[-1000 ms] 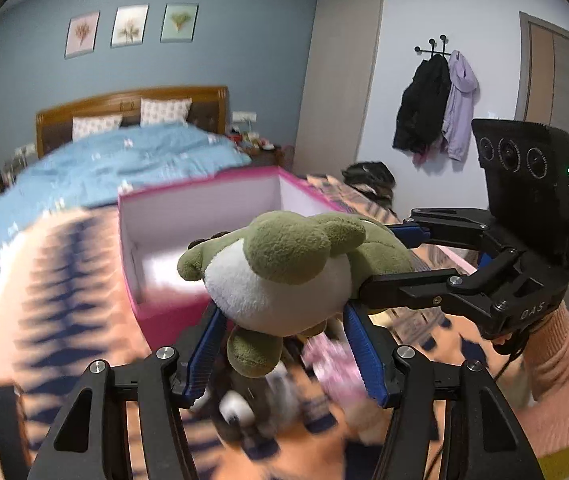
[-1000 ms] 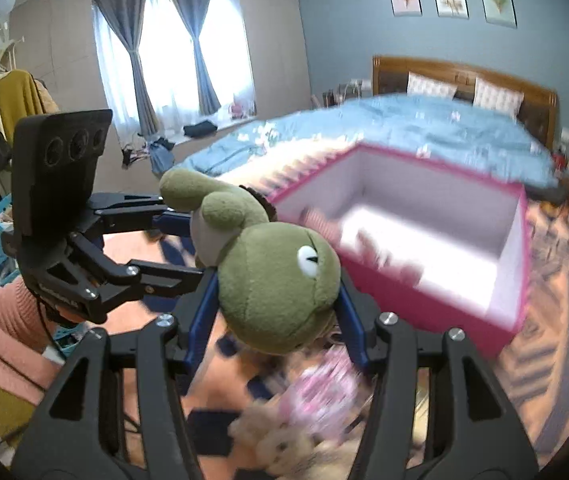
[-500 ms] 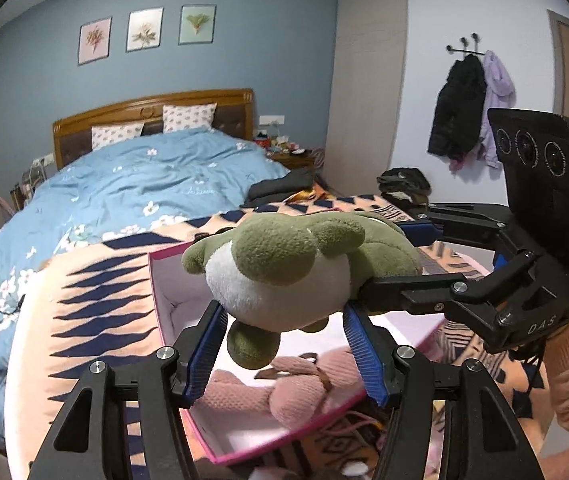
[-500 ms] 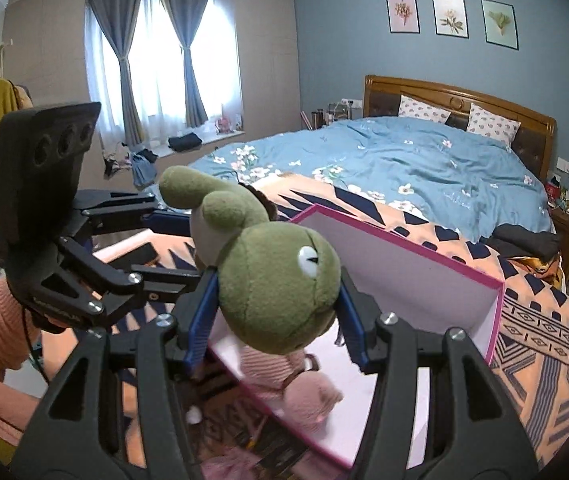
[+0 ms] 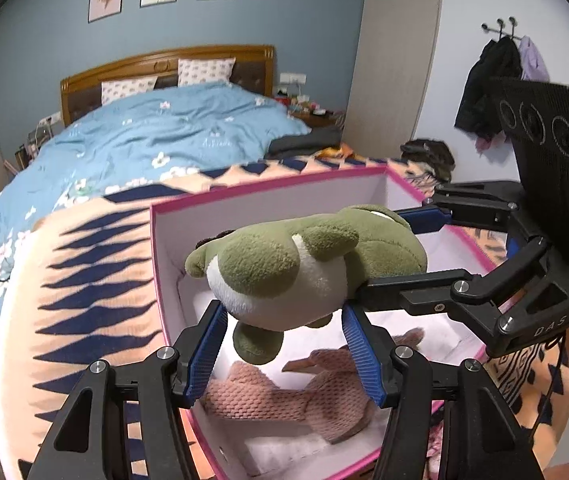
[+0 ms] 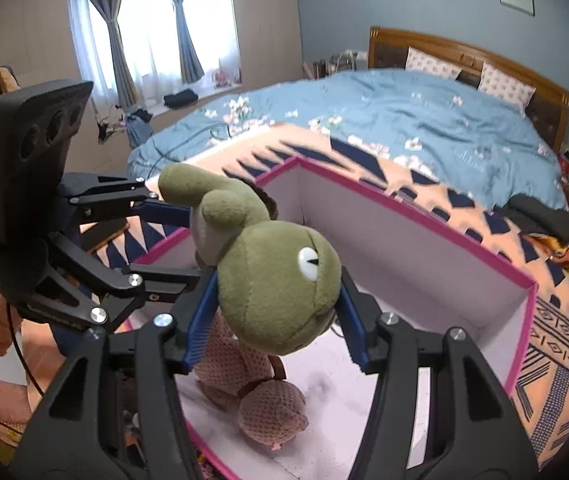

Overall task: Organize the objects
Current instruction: 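Grasp the green frog plush with the right gripper and release it into the box, then grasp the grey-brown raccoon plush with the right gripper and release it into the box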

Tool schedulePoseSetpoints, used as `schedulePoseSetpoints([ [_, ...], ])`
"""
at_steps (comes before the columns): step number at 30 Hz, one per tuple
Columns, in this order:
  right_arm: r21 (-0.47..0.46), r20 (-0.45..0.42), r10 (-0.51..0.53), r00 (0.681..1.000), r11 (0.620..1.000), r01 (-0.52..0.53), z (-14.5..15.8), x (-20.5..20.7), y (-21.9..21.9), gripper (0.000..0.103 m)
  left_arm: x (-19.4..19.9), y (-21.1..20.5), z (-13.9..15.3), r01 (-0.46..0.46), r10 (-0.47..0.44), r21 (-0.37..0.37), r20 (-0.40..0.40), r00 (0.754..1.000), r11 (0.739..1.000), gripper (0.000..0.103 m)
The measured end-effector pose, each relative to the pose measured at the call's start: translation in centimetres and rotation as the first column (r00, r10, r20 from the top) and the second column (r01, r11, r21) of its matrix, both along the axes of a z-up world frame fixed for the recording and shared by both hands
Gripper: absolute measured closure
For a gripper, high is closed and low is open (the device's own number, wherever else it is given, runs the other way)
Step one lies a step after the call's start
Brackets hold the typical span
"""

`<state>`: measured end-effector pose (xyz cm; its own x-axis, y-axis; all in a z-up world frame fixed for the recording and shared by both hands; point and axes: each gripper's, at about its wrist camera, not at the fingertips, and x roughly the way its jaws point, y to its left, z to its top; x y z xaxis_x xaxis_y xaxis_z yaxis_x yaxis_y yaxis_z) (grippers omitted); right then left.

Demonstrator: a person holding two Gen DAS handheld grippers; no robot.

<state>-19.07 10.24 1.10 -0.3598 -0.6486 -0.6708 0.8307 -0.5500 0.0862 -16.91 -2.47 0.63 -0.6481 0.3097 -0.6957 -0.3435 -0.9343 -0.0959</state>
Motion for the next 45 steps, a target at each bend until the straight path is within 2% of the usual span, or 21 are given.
schedulePoseSetpoints([
  [7,0.094,0.042,-0.001,0.999,0.996,-0.003,-2.3,-2.0,-1.8,0.042,-1.2,0.2,-1.9,-0.036,0.039,-0.054,0.062,0.997,0.998,0.043],
  [9,0.118,0.045,-0.05,0.998,0.992,0.045,-2.6,-2.7,-2.0,0.04,-0.9,0.2,-1.9,-0.051,0.055,-0.064,0.052,0.997,0.997,0.043],
  [15,0.082,0.078,-0.106,0.991,0.992,0.1,-2.7,-2.9,-1.0,0.04,0.3,0.1,-1.2,-0.078,0.078,-0.056,-0.001,0.997,0.995,0.041],
  [19,0.038,0.087,-0.127,0.988,0.992,0.124,-2.1,-1.9,-0.1,0.039,2.0,-0.4,-0.1,-0.067,0.067,-0.007,-0.057,0.996,0.998,0.033],
  [23,-0.048,0.081,-0.118,0.99,0.991,0.123,-0.9,1.0,1.7,0.039,4.5,-1.4,1.7,-0.052,0.058,0.057,-0.121,0.991,0.997,0.029],
  [25,-0.094,0.071,-0.108,0.992,0.989,0.115,-0.2,2.7,2.6,0.039,6.1,-2.2,2.6,-0.041,0.055,0.091,-0.159,0.986,0.995,0.019],
  [30,-0.212,0.06,-0.06,0.996,0.975,0.072,0.7,8.6,4.8,0.032,10.5,-3.6,3.6,-0.049,0.074,0.111,-0.233,0.97,0.993,0.018],
  [34,-0.219,0.078,-0.015,0.997,0.975,0.032,-1.0,12.8,4.8,0.032,13.2,-4.3,2.7,-0.079,0.102,0.1,-0.25,0.963,0.992,0.018],
  [37,-0.19,0.127,-0.008,0.992,0.981,0.033,-3.6,14.7,3.8,0.032,14.3,-5.0,1.1,-0.113,0.131,0.093,-0.224,0.966,0.989,0.018],
  [42,-0.074,0.212,-0.019,0.977,0.997,0.035,-8.5,16.5,0.9,0.032,15.5,-5.8,-1.5,-0.138,0.157,0.129,-0.148,0.976,0.982,0.018],
  [45,-0.042,0.239,-0.02,0.971,0.999,0.031,-10.0,16.9,-0.7,0.032,15.8,-6.0,-2.3,-0.153,0.169,0.121,-0.133,0.977,0.981,0.018],
])
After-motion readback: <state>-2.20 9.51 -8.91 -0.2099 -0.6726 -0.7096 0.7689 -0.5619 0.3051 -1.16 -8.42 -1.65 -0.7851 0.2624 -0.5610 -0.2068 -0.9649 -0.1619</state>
